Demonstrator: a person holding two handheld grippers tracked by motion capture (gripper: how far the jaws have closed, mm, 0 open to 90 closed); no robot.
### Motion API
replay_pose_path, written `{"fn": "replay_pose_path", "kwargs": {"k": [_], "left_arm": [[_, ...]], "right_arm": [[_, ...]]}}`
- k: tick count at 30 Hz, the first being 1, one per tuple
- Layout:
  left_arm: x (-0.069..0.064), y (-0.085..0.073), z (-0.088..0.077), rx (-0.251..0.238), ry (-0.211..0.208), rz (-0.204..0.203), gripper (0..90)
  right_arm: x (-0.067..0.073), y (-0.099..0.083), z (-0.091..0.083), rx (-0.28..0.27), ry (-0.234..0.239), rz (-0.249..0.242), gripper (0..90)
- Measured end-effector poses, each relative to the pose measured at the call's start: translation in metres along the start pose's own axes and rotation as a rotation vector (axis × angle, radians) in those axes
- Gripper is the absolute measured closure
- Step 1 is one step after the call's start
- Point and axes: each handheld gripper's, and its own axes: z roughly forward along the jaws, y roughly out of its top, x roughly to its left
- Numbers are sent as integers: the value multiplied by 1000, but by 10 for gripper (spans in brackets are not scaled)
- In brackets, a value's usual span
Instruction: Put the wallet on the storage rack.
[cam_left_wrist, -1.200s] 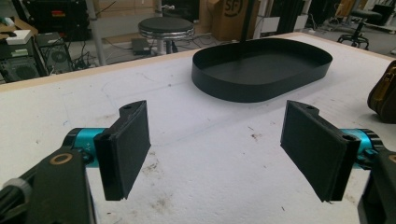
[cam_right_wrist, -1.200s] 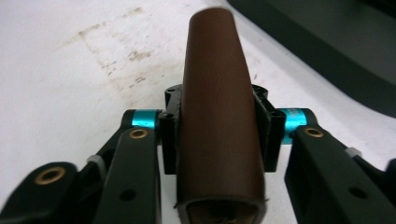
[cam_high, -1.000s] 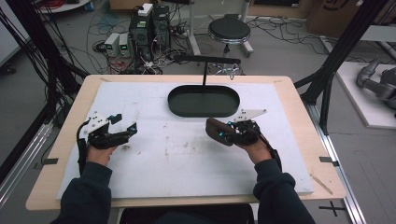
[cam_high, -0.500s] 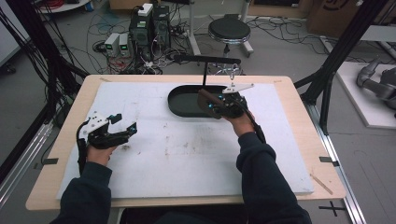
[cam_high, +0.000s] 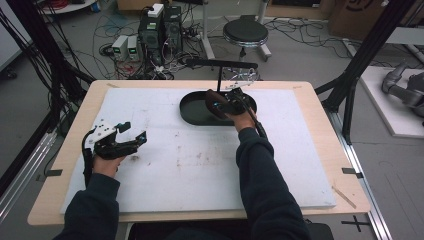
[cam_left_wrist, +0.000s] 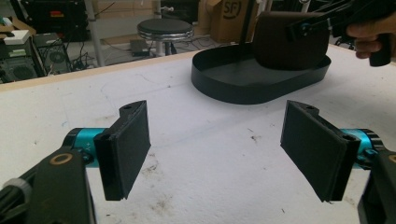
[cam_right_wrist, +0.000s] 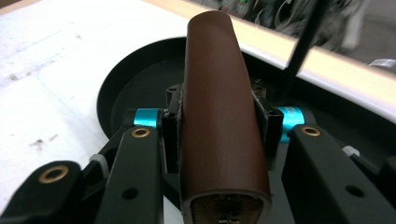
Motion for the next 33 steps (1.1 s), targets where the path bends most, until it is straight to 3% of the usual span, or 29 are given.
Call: {"fn": "replay_pose_path", "kwargs": {"k": [7,9,15,17,20,23,29,33], "left_arm": [[0,0,0,3,-2,0,238],[-1,0,0,3,-3,0,238],[-1,0,0,3,-1,0,238],[-1,0,0,2,-2,1,238],[-1,0,1,4,-1,3,238],[-1,0,1,7,-2,4,238],[0,0,0,5,4,0,238],[-1,0,0,3,1,-2,238]], "right_arm": [[-8,-7,14,27,-18,48,618],[-16,-10,11,35,-46,89,548],[-24,-7,-5,23,-104,93,413],[-28,-6,-17,19,-140,75,381],[-30,-5,-26,19,-152,68,370],[-33,-4,-39,11,-145,56,357],[-32,-5,-69,18,-147,-14,301],[-27,-17,-96,-34,-147,-56,270]]}}
